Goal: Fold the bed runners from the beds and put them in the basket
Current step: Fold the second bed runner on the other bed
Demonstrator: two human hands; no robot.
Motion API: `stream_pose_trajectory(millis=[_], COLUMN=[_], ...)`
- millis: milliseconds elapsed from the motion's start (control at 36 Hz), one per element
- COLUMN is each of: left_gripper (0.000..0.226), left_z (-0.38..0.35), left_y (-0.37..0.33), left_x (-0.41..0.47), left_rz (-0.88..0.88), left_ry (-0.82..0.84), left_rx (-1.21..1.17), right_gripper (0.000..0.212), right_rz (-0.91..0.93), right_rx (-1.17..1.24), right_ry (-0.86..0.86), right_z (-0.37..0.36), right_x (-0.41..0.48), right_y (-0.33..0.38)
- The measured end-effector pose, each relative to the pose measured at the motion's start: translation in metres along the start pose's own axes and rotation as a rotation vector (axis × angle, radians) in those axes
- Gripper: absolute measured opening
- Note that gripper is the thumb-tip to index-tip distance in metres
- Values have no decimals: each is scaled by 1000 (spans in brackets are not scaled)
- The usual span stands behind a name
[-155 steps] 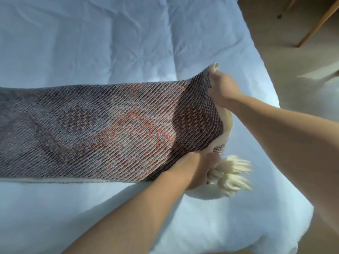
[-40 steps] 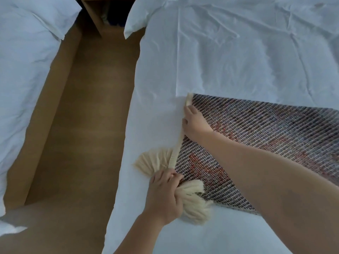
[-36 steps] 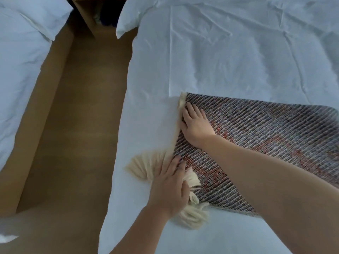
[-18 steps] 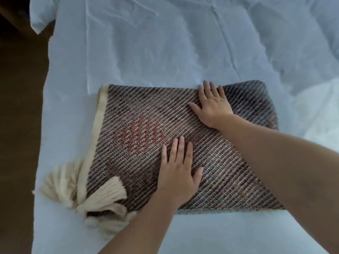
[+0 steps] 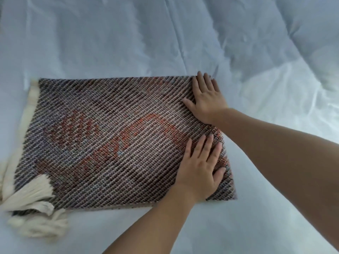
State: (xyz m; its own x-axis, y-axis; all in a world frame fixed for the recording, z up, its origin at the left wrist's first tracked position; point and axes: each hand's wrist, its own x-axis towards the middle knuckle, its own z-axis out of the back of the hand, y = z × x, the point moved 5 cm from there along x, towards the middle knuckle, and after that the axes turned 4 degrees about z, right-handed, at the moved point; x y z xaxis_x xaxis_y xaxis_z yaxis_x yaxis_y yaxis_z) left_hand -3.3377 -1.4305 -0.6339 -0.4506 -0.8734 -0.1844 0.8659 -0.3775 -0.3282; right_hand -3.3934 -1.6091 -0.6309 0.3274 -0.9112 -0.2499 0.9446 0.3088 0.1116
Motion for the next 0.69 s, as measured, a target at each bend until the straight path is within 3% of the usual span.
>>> stream_pose_trajectory(millis=[222,333,444,528,694], left_gripper=[59,39,34,33,40], left_z=[-29,-13,9,20,38], left_y=[-46,-52,-59,-64,-66], left_x=[-38,-32,-8,3,-10], left_rz=[-191,-184,-170,-122,10], left_ry=[102,1,-55,-34,43], left_rx=[54,-38,-15,55,90], right_gripper=[80,68,59,58,54], right_rz=[82,47,-201,-295,-262], right_rx=[90,351,631,816,822], right_ry=[45,-73,-200,-175,-47], right_z=[-33,-17,8,24,42], right_x=[-91,-94,-66,-47,-35], right_y=[2,-8,-29,-34,-26])
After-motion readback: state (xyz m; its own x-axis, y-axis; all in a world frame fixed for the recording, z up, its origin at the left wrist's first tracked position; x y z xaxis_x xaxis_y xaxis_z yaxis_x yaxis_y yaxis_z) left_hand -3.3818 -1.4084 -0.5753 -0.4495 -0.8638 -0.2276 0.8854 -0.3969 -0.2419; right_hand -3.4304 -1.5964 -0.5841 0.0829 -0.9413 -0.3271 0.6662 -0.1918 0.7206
